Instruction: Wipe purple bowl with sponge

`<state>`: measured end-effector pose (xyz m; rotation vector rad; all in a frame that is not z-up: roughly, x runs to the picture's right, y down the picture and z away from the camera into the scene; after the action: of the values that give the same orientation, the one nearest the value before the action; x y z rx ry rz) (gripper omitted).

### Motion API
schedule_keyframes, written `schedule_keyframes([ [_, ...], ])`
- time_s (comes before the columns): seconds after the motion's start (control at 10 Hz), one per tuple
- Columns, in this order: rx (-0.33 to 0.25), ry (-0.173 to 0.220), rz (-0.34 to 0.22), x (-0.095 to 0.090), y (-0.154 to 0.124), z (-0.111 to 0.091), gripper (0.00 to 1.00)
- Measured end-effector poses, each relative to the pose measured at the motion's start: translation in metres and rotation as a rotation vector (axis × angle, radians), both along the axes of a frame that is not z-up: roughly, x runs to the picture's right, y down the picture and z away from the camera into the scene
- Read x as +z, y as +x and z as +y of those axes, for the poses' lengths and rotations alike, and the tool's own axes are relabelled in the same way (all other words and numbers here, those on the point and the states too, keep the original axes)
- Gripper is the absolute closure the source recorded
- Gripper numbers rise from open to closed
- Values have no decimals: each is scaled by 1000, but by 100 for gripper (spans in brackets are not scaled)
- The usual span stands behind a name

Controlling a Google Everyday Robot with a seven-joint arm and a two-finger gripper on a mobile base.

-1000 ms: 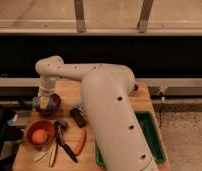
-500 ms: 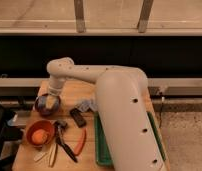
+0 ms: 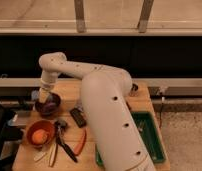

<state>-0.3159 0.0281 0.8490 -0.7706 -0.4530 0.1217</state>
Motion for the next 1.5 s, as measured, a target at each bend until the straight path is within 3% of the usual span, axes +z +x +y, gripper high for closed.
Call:
schedule_keyframes([
  [0.3, -1, -22, -21, -4, -8, 15, 100],
  [0.6, 39, -69, 17, -12, 22, 40, 100],
  [0.9, 68, -78, 53, -10, 49, 41, 100],
  [1.1, 71, -66, 54, -4, 44, 30, 100],
  [1.5, 41, -43, 10, 4, -4, 15, 100],
])
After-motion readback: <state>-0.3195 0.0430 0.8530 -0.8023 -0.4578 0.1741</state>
